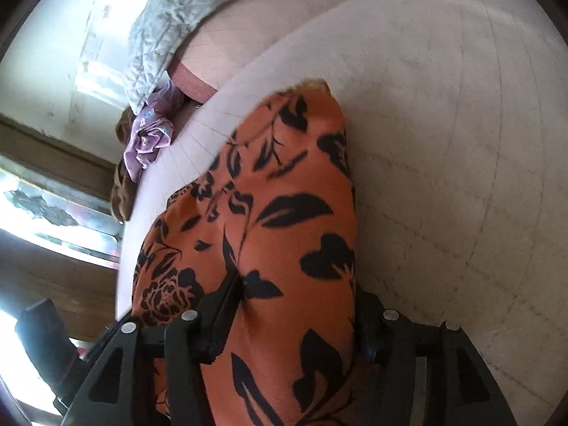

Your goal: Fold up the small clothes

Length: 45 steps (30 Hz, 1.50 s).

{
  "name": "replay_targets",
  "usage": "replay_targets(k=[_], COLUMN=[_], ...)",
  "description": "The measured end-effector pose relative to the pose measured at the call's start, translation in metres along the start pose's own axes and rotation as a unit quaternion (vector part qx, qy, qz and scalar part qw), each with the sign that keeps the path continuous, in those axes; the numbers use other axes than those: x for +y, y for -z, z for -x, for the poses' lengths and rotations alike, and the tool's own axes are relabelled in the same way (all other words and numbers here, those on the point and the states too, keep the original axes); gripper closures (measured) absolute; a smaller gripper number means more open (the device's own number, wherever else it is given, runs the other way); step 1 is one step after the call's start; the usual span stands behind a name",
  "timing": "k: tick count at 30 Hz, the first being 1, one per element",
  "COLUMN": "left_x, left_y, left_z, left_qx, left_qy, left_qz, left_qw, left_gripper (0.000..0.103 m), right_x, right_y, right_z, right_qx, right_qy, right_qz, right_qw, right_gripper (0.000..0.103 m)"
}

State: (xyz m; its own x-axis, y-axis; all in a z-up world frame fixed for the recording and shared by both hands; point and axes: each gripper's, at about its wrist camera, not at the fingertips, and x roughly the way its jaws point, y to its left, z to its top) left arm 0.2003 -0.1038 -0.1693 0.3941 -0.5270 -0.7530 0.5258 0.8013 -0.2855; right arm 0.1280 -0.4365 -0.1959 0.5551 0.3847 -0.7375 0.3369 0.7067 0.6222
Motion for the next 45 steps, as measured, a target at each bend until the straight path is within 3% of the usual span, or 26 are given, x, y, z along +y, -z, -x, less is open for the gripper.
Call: replay_targets(k=[2,4,6,9,10,12,13,16,19,21,22,23,24,27,29,31,32,34,37,39,41,43,45], left_x=[0.007,0.005,-0.005,-0.019,-0.02,-0.024,-0.022,-0.016,-0.014,-0.013,-0.012,-0.012,-0.013,-0.014,-0.017,-0.023,-0.026,-0.031,-0.045,-0.056,-0.065,-0.073,-0.08], left_y=[0.0,0.003,0.011,0.02,0.024,0.031,0.036,0.035,0.036,0.04,0.045,0.048,0.051,0.061,0.064,0.066,0.066,0.064,0.064,0.065,0.066,0.067,0.066], left_z=[0.003,0.002,0.005,-0.002,-0.004,-0.014,-0.024,-0.023,-0.01,-0.004,0.001,0.004,0.009,0.032,0.044,0.056,0.059,0.062,0.079,0.097,0.111,0.128,0.144], left_qx=[-0.005,0.001,0.003,0.008,0.011,0.031,0.056,0.06,0.04,0.034,0.034,0.033,0.029,0.004,-0.014,-0.042,-0.048,-0.047,-0.055,-0.071,-0.09,-0.109,-0.125], left_qy=[-0.031,-0.033,-0.033,-0.047,-0.052,-0.083,-0.104,-0.09,-0.085,-0.082,-0.081,-0.081,-0.081,-0.082,-0.103,-0.126,-0.131,-0.141,-0.157,-0.168,-0.176,-0.179,-0.181], left_qz=[0.004,-0.001,-0.022,-0.058,-0.064,-0.088,-0.094,-0.071,-0.066,-0.056,-0.049,-0.045,-0.041,-0.03,-0.02,-0.02,-0.023,-0.028,-0.046,-0.059,-0.069,-0.074,-0.071], left_qw=[0.9995,0.9995,0.9992,0.9972,0.9966,0.9922,0.9885,0.9916,0.9934,0.9945,0.995,0.9952,0.9954,0.9962,0.9943,0.9909,0.99,0.9885,0.9851,0.9816,0.9779,0.975,0.9729], left_gripper=[0.062,0.062,0.062,0.062,0.062,0.061,0.061,0.061,0.061,0.061,0.061,0.061,0.061,0.057,0.036,0.028,0.026,0.026,0.025,0.022,0.016,0.013,0.011], right_x=[0.017,0.039,0.06,0.075,0.076,0.062,0.059,0.079,0.092,0.092,0.087,0.084,0.088,0.101,0.101,0.093,0.08,0.057,0.058,0.069,0.077,0.091,0.102], right_y=[-0.001,0.002,0.001,-0.009,-0.01,-0.012,-0.012,-0.011,0.0,0.007,0.012,0.014,0.021,0.03,0.042,0.055,0.065,0.079,0.082,0.083,0.101,0.119,0.129], right_z=[0.023,0.043,0.055,0.028,0.013,-0.029,-0.036,-0.026,-0.01,-0.027,-0.05,-0.061,-0.057,-0.033,-0.002,0.023,0.029,0.017,0.03,0.056,0.081,0.112,0.132], right_qx=[-0.045,-0.108,-0.155,-0.103,-0.081,-0.016,-0.02,-0.042,-0.059,-0.022,0.028,0.045,0.015,0.023,-0.009,-0.041,-0.055,-0.027,-0.033,-0.052,-0.085,-0.13,-0.161], right_qy=[0.034,0.076,0.076,0.043,0.041,0.05,0.056,0.044,-0.024,-0.076,-0.069,-0.05,-0.036,-0.046,-0.052,-0.014,0.021,0.046,0.04,0.01,0.015,0.043,0.049], right_qz=[0.033,0.073,0.104,0.123,0.118,0.083,0.079,0.096,0.12,0.091,0.069,0.067,0.088,0.091,0.096,0.103,0.096,0.082,0.085,0.083,0.104,0.137,0.152], right_qw=[0.998,0.989,0.98,0.986,0.989,0.995,0.995,0.994,0.991,0.993,0.995,0.996,0.995,0.995,0.994,0.994,0.994,0.995,0.995,0.995,0.991,0.981,0.974], right_gripper=[0.042,0.042,0.042,0.05,0.061,0.064,0.065,0.064,0.063,0.063,0.067,0.069,0.07,0.066,0.066,0.066,0.066,0.067,0.065,0.065,0.06,0.036,0.035])
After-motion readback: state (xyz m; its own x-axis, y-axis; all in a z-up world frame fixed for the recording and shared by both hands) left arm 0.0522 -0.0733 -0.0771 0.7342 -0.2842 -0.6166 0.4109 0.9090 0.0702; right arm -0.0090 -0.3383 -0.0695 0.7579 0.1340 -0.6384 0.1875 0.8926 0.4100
